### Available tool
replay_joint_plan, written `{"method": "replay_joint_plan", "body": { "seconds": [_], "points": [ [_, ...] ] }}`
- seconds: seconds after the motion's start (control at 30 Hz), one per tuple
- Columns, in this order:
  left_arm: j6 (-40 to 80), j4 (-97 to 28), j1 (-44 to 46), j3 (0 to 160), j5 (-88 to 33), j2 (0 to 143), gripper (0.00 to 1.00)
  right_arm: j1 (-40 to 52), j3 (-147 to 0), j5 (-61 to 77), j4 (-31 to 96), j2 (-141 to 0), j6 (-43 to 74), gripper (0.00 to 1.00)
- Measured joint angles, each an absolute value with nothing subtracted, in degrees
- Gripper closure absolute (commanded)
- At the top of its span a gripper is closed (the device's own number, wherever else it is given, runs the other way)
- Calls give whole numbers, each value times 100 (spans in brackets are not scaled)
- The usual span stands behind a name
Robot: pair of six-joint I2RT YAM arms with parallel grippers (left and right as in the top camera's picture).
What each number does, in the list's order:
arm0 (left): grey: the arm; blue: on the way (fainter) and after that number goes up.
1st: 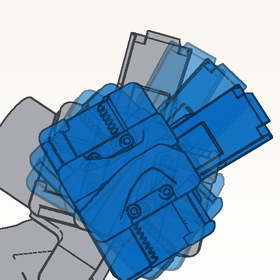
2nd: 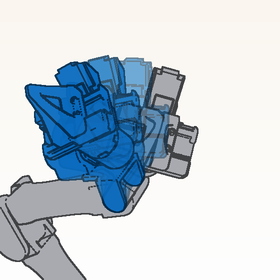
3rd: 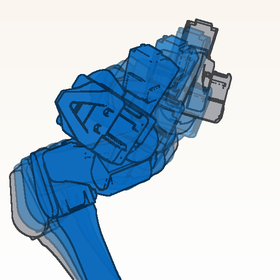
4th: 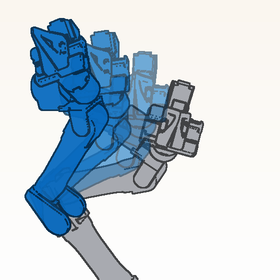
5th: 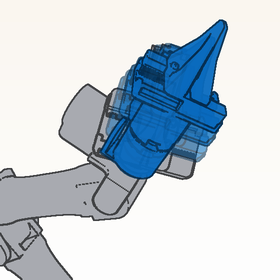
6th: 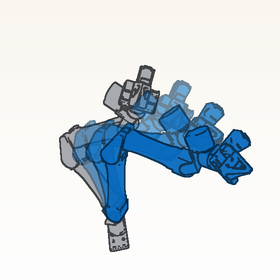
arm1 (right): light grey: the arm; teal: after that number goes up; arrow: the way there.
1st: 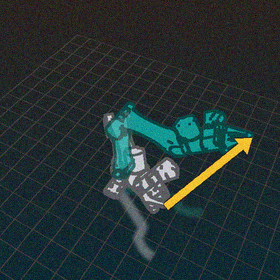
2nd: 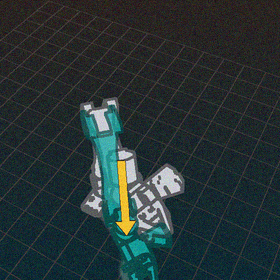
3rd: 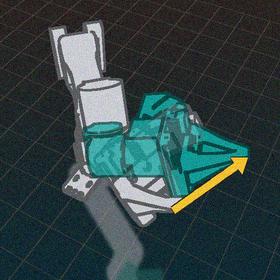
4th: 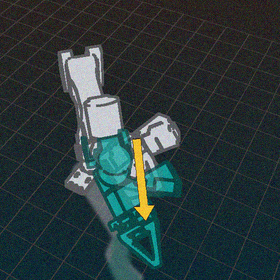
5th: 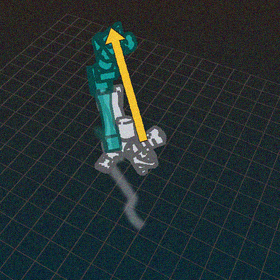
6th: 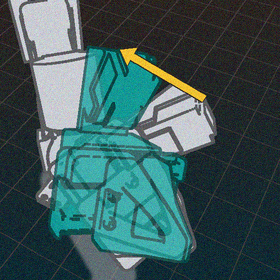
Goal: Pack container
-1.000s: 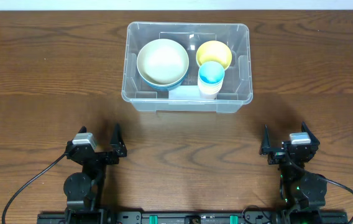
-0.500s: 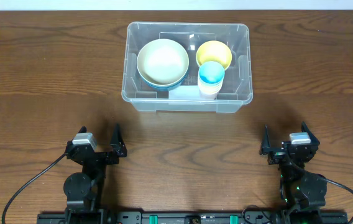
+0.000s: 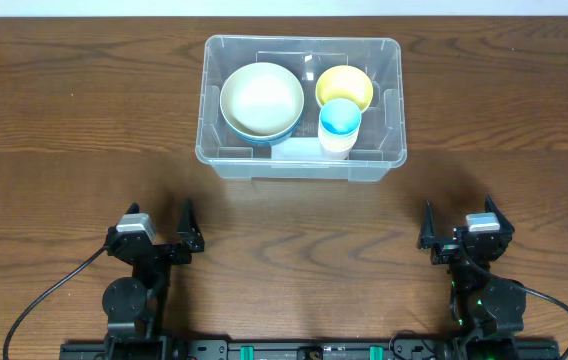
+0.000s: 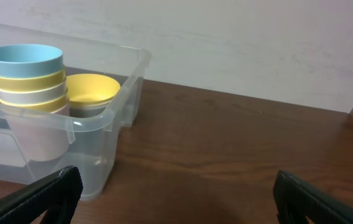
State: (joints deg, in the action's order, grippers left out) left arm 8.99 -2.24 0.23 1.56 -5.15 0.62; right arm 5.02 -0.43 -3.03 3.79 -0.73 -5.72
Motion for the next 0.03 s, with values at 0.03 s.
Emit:
{"method": "replay_joint_plan", "body": {
  "seconds": [0.03],
  "points": [
    [899, -224, 23, 156, -517, 62, 2, 502, -43, -303, 379, -73, -572, 1]
  ]
}}
